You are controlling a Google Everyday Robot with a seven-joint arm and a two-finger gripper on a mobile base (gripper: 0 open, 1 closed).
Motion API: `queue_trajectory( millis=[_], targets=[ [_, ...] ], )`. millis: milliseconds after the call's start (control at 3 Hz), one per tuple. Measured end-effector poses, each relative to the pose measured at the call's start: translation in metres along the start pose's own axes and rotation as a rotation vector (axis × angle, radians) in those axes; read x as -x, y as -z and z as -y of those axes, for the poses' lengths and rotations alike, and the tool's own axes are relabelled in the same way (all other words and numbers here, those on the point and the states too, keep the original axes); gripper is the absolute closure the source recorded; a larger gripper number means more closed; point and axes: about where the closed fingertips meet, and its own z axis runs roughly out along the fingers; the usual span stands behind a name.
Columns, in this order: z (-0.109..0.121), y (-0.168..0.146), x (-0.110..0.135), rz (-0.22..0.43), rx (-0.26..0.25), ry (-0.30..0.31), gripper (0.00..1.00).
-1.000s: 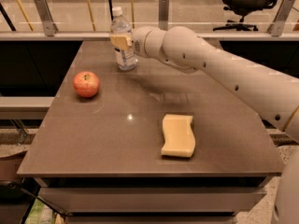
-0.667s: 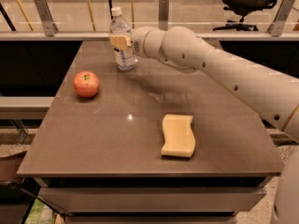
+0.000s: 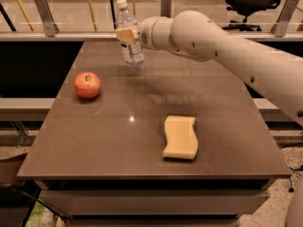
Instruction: Knock blue plastic bottle over
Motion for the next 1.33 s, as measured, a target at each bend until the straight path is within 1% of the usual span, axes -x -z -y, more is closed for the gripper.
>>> queue_trajectory(
  millis=[333,667,1000,1333],
  targets=[
    [0.008,0.022,0.014,-0.061,-0.015,0.01,1.0],
    [0.014,0.041,0.023,-0.155,-0.037,0.035,1.0],
    [0.026,0.051,0.025,-0.267,-0.063,0.057,1.0],
    [0.032,0.054,0.015,-0.407,-0.076,0.076,1.0]
  ],
)
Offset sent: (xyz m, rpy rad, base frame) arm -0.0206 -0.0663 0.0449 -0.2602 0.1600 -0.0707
